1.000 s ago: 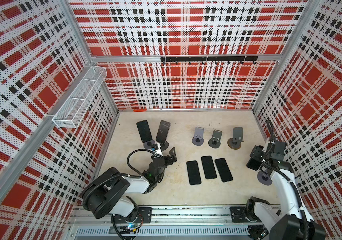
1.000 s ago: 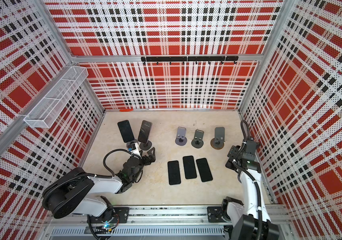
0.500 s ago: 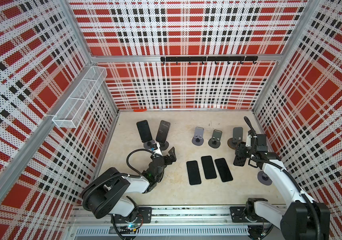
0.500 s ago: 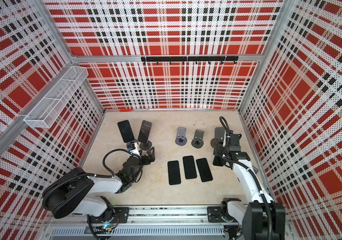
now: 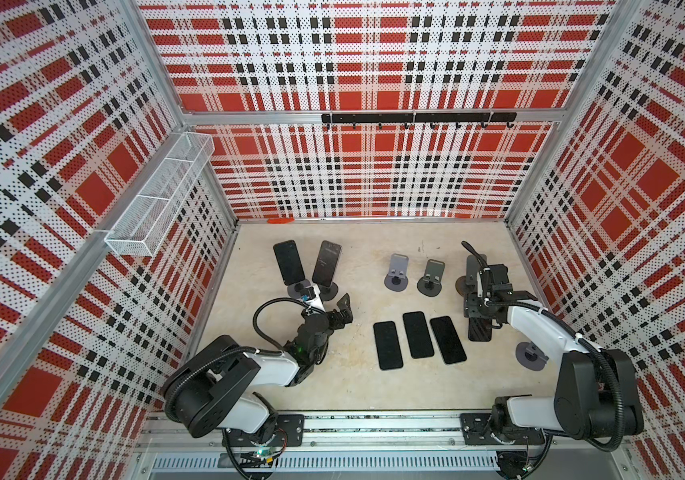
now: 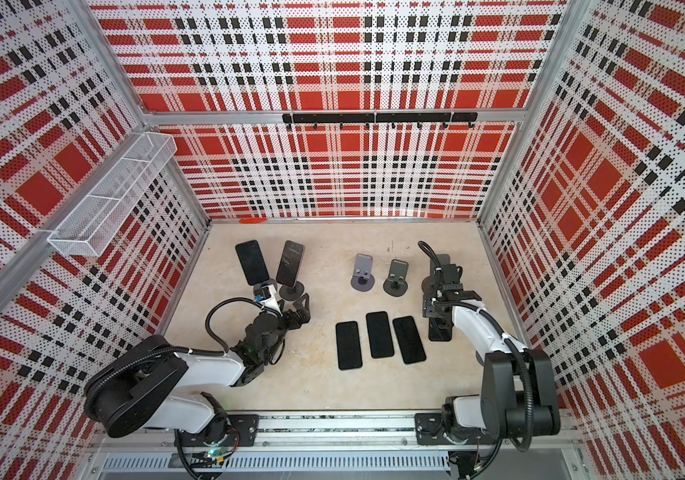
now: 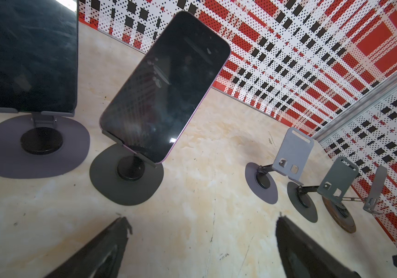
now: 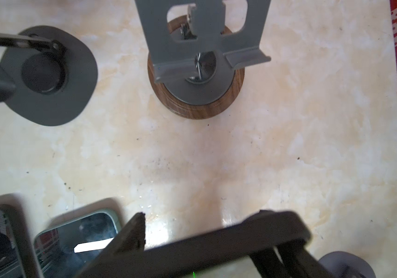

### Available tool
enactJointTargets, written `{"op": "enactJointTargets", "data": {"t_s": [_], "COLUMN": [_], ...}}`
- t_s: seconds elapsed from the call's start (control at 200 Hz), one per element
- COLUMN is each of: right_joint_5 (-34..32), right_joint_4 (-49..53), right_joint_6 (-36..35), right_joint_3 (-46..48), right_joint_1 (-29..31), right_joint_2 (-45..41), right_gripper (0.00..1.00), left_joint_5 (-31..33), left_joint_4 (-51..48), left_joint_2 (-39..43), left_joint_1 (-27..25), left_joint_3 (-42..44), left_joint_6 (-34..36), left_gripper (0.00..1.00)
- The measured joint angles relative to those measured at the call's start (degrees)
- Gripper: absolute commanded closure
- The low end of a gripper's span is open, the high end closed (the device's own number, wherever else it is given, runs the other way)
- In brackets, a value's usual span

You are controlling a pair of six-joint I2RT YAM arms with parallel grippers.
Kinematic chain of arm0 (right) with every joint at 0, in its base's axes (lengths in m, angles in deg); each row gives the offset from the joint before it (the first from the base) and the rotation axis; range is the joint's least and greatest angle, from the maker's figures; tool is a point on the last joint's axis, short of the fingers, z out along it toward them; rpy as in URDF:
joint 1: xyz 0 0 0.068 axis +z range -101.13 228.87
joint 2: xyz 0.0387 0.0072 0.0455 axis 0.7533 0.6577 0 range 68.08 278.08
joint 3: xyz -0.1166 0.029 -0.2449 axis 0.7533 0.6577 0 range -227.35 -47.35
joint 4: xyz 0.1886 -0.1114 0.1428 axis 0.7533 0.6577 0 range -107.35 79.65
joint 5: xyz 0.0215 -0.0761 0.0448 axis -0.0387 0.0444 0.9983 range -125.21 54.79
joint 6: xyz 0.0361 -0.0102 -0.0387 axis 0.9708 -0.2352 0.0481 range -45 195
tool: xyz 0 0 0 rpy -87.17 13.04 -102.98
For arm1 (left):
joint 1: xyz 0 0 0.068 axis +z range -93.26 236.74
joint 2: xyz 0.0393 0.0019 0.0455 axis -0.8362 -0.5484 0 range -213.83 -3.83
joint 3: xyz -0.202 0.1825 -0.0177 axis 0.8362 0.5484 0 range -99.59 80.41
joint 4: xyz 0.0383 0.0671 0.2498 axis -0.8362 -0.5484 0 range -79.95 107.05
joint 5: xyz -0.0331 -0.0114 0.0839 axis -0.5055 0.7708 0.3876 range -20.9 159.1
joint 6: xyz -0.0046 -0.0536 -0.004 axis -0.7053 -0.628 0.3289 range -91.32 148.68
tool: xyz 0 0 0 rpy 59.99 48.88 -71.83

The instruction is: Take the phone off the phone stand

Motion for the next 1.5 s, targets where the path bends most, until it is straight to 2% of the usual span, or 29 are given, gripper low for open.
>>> {"op": "enactJointTargets", "data": {"t_s": [0.175,0.331,0.571,0.757,1.022,1.213,1.503], "right_joint_5": [-0.96,-0.48,0.13,-1.14,-5.01,-6.47,-8.98], "right_joint_4": [0.04,1.57,4.04,3.98,3.30,2.97,0.79], "right_joint_6": [-0.04,0.70,2.69,5.97,14.21,22.75,37.05], "right_joint_3": [0.00,-1.42,-10.99,-19.21,-27.61,-31.21,-31.89], "right_joint_1": [1.14,4.70,17.29,30.12,44.92,51.56,59.47], "right_joint_2": [0.79,0.79,1.84,7.39,17.22,22.47,25.92], "right_gripper": [0.39,0.38,0.39,0.39,0.38,0.38,0.39], "left_joint_5": [0.02,0.35,1.77,2.99,6.91,12.83,19.32], "left_joint_4": [0.02,0.02,0.00,-0.90,-3.32,-5.64,-8.02], "left_joint_2": [0.55,1.66,3.21,4.42,9.16,14.47,17.62], "left_joint_1": [0.44,0.85,2.03,4.04,6.34,6.51,6.51], "left_joint_3": [0.00,0.00,0.35,0.46,1.57,3.37,5.11], "left_joint_6": [0.02,0.11,1.09,1.84,3.08,3.08,2.82], "left_gripper": [0.02,0.02,0.02,0.02,0.02,0.02,0.02]}}
